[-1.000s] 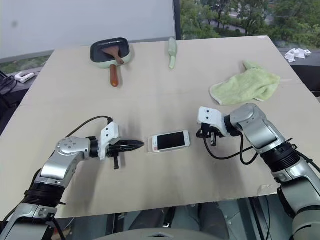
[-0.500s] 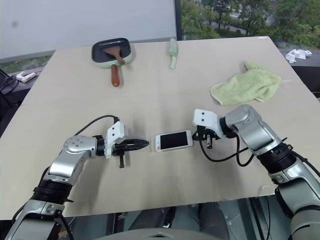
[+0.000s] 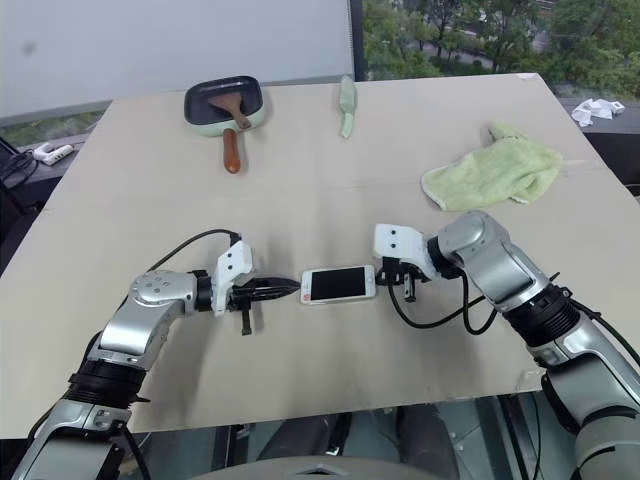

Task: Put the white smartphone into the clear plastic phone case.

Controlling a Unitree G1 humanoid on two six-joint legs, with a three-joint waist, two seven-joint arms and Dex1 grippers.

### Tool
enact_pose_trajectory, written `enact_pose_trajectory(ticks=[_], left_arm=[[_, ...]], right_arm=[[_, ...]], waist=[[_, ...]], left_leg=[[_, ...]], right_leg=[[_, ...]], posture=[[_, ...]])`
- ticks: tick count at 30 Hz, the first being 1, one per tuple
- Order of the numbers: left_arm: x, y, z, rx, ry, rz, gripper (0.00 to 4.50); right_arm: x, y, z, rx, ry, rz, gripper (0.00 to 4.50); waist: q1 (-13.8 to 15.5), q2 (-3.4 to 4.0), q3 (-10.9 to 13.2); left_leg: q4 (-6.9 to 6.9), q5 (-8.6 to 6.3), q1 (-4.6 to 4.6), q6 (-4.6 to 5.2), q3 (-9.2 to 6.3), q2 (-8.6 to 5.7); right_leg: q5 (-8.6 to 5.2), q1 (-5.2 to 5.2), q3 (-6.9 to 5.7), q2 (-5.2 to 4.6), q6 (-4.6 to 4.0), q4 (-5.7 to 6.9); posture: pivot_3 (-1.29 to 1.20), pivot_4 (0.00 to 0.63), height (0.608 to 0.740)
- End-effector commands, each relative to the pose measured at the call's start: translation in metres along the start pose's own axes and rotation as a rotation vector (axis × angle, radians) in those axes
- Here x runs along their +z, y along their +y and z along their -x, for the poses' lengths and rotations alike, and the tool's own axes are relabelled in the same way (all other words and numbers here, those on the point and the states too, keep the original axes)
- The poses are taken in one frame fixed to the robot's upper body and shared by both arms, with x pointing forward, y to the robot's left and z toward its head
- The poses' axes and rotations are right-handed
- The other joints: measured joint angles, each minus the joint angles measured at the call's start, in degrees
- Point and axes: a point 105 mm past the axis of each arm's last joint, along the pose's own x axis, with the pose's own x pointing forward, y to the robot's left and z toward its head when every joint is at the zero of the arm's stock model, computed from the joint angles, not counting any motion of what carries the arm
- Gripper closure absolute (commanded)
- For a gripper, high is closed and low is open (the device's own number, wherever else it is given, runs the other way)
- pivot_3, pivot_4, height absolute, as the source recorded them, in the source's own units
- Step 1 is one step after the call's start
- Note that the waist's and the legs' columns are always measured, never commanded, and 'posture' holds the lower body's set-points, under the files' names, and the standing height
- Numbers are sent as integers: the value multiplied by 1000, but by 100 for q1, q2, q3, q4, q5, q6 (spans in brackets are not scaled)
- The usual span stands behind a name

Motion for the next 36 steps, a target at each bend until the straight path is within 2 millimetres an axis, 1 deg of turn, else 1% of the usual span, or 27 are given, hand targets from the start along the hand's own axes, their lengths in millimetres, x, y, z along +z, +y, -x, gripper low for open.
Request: enact_pose_trajectory(ticks=[1,4,8,12,17,20,24,27,29,31,34,35,36], left_arm=[[8,-12,-17,-62,-21,-21,4500],[9,-13,-19,-67,-23,-20,4500],[10,-14,-21,-72,-27,-20,4500],[11,-13,-22,-69,-30,-22,4500],[10,-4,-13,-21,-25,-28,4500],[10,2,-5,6,-21,-37,4500],[10,6,5,29,-12,-50,4500],[9,7,15,45,1,-63,4500],[9,7,18,47,7,-71,4500],[11,7,21,50,8,-79,4500],[22,8,24,56,-25,-105,4500],[25,8,24,57,-37,-107,4500],[35,5,21,43,-91,-102,4500]], right_arm=[[27,3,-6,17,-50,96,4431],[31,4,-11,17,-53,109,4431],[41,9,-17,24,-85,122,4431],[34,7,-15,2,-72,115,4431],[16,-2,1,-58,-40,83,4431],[8,-2,13,-73,-35,53,4431],[-1,-6,28,-113,-24,27,4431],[-9,-13,41,-175,-39,-3,4431],[-11,-15,45,-197,-49,-15,4431],[-9,-17,49,-219,-116,-34,4431],[10,-15,55,-219,-407,-134,4431],[12,-14,56,-223,-455,-149,4431],[7,-9,52,-206,-490,-156,4431]], waist=[[-4,0,-1],[-15,1,-2],[-23,1,-4],[-23,2,-5],[-7,1,-5],[15,1,-4],[-20,1,-4],[-31,-1,-2],[-58,-1,-2],[-93,-1,-1],[-110,-11,3],[-114,-16,6],[-125,-13,8]], left_leg=[[0,0,1,0,0,0],[0,0,5,0,1,0],[-1,0,13,-1,1,0],[-1,0,17,-1,1,0],[0,0,15,-1,1,0],[0,0,10,-1,-2,-2],[-1,0,3,-1,-2,-2],[-3,0,2,-1,-2,-1],[-6,0,3,-1,0,0],[-9,0,4,-1,1,2],[-10,0,3,-1,2,2],[-10,0,3,-1,-3,4],[-10,0,2,-1,-3,5]], right_leg=[[0,0,0,0,0,2],[0,2,2,1,0,4],[0,7,2,2,0,8],[0,9,3,2,0,11],[0,11,1,1,0,9],[0,10,-2,-2,0,7],[0,8,0,-1,0,2],[0,6,0,0,0,0],[0,4,3,1,-1,-1],[0,4,4,2,-1,-1],[0,3,5,1,-1,-3],[0,6,1,3,-1,-6],[0,6,1,4,-1,-6]], posture=[[0,150,740],[0,150,740],[0,150,740],[0,150,740],[0,150,740],[0,150,740],[0,150,740],[0,150,740],[0,150,740],[0,150,740],[0,150,740],[0,150,740],[0,150,740]])
